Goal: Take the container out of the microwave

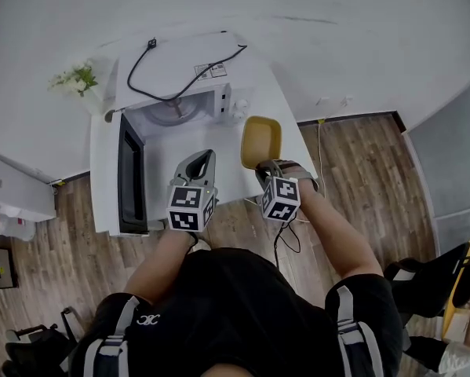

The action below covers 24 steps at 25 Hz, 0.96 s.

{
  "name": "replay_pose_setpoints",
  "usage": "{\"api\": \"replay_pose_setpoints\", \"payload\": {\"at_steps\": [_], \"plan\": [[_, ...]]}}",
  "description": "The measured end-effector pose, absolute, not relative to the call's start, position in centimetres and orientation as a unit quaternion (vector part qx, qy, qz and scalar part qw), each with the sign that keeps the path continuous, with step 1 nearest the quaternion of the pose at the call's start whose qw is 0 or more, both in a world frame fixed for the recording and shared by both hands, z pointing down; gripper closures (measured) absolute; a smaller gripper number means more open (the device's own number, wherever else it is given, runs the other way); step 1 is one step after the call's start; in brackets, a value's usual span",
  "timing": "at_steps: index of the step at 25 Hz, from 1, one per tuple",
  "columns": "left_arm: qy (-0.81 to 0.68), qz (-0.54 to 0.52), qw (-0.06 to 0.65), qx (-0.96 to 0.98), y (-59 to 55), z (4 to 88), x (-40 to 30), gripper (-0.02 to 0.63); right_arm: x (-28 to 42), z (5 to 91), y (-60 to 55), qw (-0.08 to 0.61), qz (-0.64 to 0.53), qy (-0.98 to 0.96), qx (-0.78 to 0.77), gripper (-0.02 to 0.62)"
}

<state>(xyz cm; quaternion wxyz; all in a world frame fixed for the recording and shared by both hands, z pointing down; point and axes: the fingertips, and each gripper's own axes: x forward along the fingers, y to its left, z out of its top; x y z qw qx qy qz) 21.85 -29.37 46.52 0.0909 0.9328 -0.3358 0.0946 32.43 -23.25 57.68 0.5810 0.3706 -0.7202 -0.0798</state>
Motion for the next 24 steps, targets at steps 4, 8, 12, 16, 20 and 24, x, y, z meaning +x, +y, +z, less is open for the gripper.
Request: {"api": "replay_pose_setpoints", "payload": {"at_steps": [4, 8, 12, 16, 20, 24], "plan": [[-0.326, 0.096, 0.097, 0.936, -29.6, 46.6, 23.0, 0.594, 33.9, 58.0, -22.9, 0.582, -0.065, -0.716, 0.38, 0.572], [-0.321, 0.093, 0.096, 0.938, -30.1, 46.1, 23.8, 0.593, 34.9, 57.9, -23.1, 0.583, -0.059, -0.712, 0.387, 0.573], [-0.32, 0.093, 0.097, 0.938, -30.6, 46.2, 24.1, 0.592, 35.2, 57.6, -23.8, 0.582, -0.063, -0.709, 0.392, 0.572], [-0.319, 0.095, 0.097, 0.938, -30.7, 46.3, 24.1, 0.592, 35.2, 57.7, -24.0, 0.589, -0.067, -0.706, 0.388, 0.572], [-0.32, 0.096, 0.098, 0.937, -31.1, 46.6, 23.9, 0.593, 35.0, 57.8, -24.4, 0.59, -0.066, -0.706, 0.387, 0.572], [-0.321, 0.099, 0.102, 0.936, -31.3, 47.1, 23.7, 0.592, 34.6, 58.1, -24.4, 0.589, -0.063, -0.709, 0.383, 0.572]]}}
